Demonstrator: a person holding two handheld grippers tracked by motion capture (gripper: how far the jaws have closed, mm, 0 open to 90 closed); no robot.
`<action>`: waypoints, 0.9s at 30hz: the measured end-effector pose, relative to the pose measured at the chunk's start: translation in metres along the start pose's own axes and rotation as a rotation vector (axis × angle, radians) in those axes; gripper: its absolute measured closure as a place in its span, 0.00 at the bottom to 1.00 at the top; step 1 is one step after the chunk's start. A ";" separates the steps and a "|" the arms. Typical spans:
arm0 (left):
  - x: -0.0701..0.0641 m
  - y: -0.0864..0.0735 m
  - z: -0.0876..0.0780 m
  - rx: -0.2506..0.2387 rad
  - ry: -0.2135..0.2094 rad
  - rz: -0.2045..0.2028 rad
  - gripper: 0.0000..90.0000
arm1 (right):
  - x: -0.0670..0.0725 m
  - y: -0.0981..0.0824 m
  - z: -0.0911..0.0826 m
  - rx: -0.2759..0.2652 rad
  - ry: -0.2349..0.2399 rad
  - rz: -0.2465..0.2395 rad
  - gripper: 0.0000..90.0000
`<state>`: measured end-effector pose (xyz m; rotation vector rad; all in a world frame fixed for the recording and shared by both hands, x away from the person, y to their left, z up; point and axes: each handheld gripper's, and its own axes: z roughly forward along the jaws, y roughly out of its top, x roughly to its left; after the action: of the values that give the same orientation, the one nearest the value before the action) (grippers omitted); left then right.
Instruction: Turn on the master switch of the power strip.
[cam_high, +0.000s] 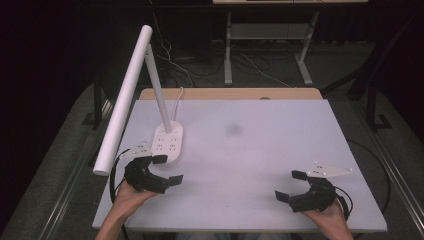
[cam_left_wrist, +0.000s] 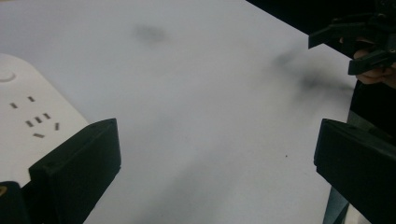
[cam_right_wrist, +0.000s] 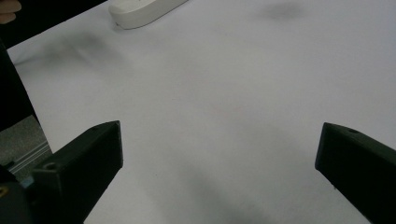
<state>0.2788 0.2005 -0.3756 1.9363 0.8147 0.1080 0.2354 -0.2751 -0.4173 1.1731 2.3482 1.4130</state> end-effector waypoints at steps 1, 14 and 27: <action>0.001 0.001 -0.001 0.002 0.004 0.002 0.00 | 0.000 0.000 0.000 0.000 0.000 -0.001 0.00; 0.015 0.013 -0.012 0.026 0.034 0.007 0.00 | 0.000 0.000 0.000 -0.002 -0.002 -0.007 0.00; 0.029 0.026 -0.022 0.035 0.072 0.002 0.00 | 0.000 0.000 0.000 -0.001 -0.008 -0.009 0.00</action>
<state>0.3046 0.2273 -0.3508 1.9753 0.8676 0.1671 0.2355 -0.2758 -0.4173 1.1638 2.3440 1.4032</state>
